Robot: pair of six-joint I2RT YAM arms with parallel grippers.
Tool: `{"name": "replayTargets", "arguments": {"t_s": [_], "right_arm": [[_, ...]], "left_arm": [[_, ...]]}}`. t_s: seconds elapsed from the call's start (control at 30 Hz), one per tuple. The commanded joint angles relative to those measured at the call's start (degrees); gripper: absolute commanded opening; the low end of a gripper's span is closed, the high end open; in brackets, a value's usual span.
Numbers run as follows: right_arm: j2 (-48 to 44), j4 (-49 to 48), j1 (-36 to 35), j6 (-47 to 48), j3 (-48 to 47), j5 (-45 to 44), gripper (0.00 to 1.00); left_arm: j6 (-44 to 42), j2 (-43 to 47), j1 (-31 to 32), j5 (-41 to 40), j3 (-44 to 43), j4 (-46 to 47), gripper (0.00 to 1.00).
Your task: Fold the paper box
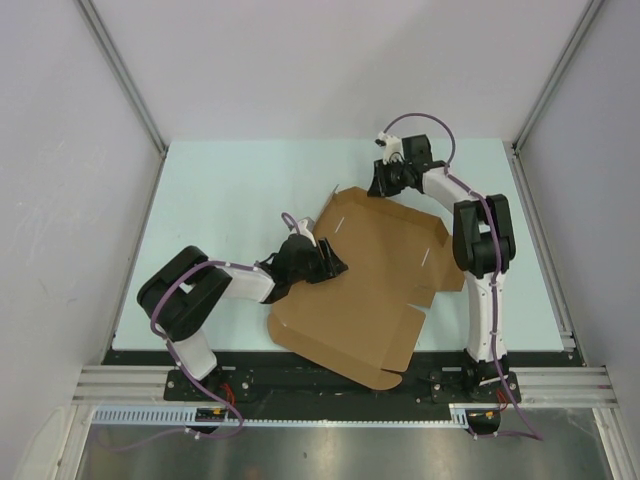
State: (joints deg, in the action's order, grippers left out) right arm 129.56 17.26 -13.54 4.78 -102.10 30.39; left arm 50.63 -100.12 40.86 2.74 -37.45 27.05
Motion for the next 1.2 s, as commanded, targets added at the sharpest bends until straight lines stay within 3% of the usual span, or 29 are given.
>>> {"name": "replayTargets", "arguments": {"t_s": [0.0, 0.27, 0.7, 0.97, 1.17], "right_arm": [[-2.7, 5.5, -2.4, 0.8, 3.1, 1.5, 0.25], [-1.5, 6.6, -5.4, 1.9, 2.4, -6.1, 0.36], [-3.6, 4.1, -10.3, 3.3, 3.8, -24.0, 0.12], [-2.6, 4.2, -11.4, 3.7, 3.4, -26.6, 0.34], [-1.5, 3.7, -11.0, 3.3, 2.6, -26.3, 0.41]], "left_arm": [[-0.9, -6.1, 0.4, -1.0, 4.3, -16.4, 0.61], [-0.8, -5.2, 0.4, -1.0, 5.5, -15.6, 0.6], [-1.1, -2.9, 0.5, -1.6, 4.8, -16.6, 0.6], [-1.2, -1.7, 0.7, -1.8, 4.8, -17.0, 0.6], [-1.1, -1.8, 0.8, -1.7, 5.3, -16.9, 0.6]]}}
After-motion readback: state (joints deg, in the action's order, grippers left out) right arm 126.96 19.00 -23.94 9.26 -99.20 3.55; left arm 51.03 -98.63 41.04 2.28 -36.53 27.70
